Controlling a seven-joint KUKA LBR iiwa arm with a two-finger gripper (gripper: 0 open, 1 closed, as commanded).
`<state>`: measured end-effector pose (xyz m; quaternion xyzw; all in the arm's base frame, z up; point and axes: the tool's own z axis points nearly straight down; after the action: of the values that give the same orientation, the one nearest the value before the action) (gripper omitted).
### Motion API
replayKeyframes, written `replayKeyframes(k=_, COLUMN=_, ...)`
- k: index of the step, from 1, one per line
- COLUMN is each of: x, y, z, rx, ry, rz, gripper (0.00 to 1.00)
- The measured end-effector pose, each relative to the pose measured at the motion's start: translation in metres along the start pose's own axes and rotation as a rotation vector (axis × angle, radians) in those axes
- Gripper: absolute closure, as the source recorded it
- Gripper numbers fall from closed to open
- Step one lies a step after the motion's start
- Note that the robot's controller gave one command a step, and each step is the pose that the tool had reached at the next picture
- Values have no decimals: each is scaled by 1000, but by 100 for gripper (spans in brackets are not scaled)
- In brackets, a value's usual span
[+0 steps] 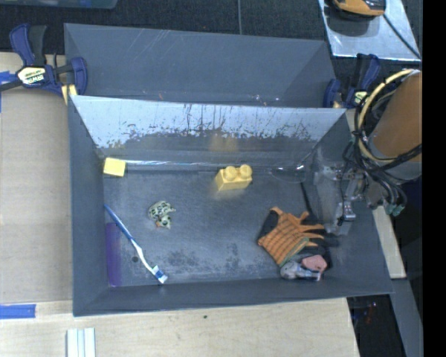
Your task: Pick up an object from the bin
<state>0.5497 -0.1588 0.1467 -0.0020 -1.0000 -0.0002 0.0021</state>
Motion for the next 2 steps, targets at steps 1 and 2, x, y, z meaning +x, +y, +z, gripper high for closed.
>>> replayKeyframes(k=1, x=-2, y=1, z=-5, rx=2, ry=-8, rz=-3, gripper=0)
replayKeyframes(k=2, x=-11, y=60, z=66, rx=2, ry=-12, rz=37, gripper=0)
